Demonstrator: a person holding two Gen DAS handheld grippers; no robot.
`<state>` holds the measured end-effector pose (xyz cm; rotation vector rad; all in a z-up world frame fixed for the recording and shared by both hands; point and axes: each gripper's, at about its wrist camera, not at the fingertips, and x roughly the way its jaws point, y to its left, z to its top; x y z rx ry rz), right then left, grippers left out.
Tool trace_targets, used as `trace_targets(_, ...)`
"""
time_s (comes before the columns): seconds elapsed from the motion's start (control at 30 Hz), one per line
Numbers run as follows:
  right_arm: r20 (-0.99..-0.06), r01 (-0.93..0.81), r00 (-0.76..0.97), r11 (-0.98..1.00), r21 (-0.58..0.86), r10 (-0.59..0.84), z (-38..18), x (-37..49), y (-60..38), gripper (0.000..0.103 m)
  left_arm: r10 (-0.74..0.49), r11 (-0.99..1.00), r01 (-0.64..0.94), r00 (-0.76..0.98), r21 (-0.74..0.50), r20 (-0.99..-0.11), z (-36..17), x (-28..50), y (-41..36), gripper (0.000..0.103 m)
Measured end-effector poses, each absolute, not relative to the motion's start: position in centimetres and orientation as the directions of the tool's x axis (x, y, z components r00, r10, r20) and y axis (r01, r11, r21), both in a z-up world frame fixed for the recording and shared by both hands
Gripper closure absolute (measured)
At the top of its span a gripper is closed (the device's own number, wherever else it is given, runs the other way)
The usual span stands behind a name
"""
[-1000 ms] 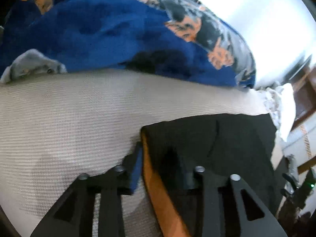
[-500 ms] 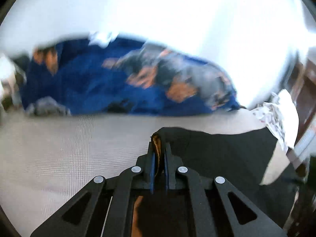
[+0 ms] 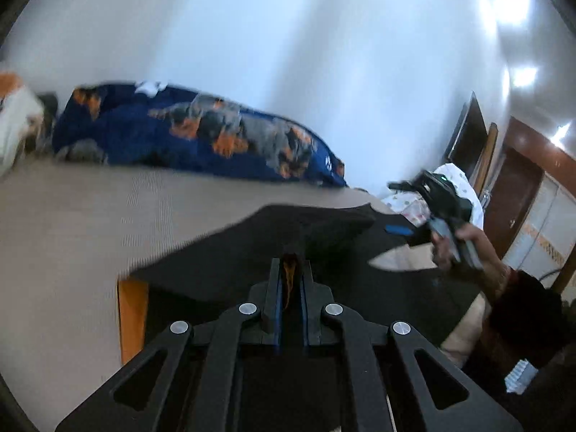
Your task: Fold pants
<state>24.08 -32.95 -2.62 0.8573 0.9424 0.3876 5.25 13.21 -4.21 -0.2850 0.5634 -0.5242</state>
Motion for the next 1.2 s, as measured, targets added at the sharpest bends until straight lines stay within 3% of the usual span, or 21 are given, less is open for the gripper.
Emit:
trace_targets(0.1, -0.597, 0.122, 0.527, 0.641, 0.758, 0.605, -4.1, 26.5, -33.0, 0.007, -0.534, 0.835, 0.361, 0.716, -0.416, -0.449, -5.3, 4.3, 13.5, 0.095)
trace_targets(0.2, -0.641, 0.171, 0.491, 0.657, 0.734, 0.589, -5.8, 29.0, -32.9, 0.041, -0.530, 0.836, 0.345, 0.711, -0.427, -0.463, -5.7, 4.0, 13.7, 0.095)
trace_targets(0.27, -0.658, 0.212, 0.448, 0.643, 0.736, 0.605, -7.4, 30.2, -33.0, 0.086, -0.518, 0.846, 0.346, 0.713, -0.405, -0.473, -5.7, 4.1, 13.5, 0.094)
trace_targets(0.3, -0.652, 0.230, 0.441, 0.625, 0.746, 0.616, -8.0, 30.1, -33.1, 0.093, -0.507, 0.854, 0.343, 0.714, -0.391, -0.482, -5.7, 4.2, 13.4, 0.094)
trace_targets(0.67, -0.574, 0.032, 0.591, 0.695, 0.719, 0.567, -1.9, 13.4, -32.5, 0.096, -0.425, 0.899, 0.267, 0.726, -0.348, -0.541, -5.7, 2.1, 15.8, 0.094)
trace_targets(0.83, -0.622, 0.031, 0.575, 0.746, 0.666, 0.532, -3.3, 6.8, -31.6, 0.096, -0.395, 0.911, 0.224, 0.718, -0.347, -0.573, -7.2, 0.1, 16.9, 0.093)
trace_targets(1.1, -0.658, 0.087, 0.521, 0.733, 0.675, 0.544, -7.5, 3.8, -31.5, 0.096, -0.352, 0.926, 0.185, 0.735, -0.328, -0.579, -8.7, -1.6, 18.0, 0.090)
trace_targets(1.2, -0.658, 0.093, 0.517, 0.728, 0.679, 0.548, -8.0, 3.6, -31.5, 0.097, -0.317, 0.939, 0.155, 0.737, -0.308, -0.597, -8.6, -1.8, 18.2, 0.077)
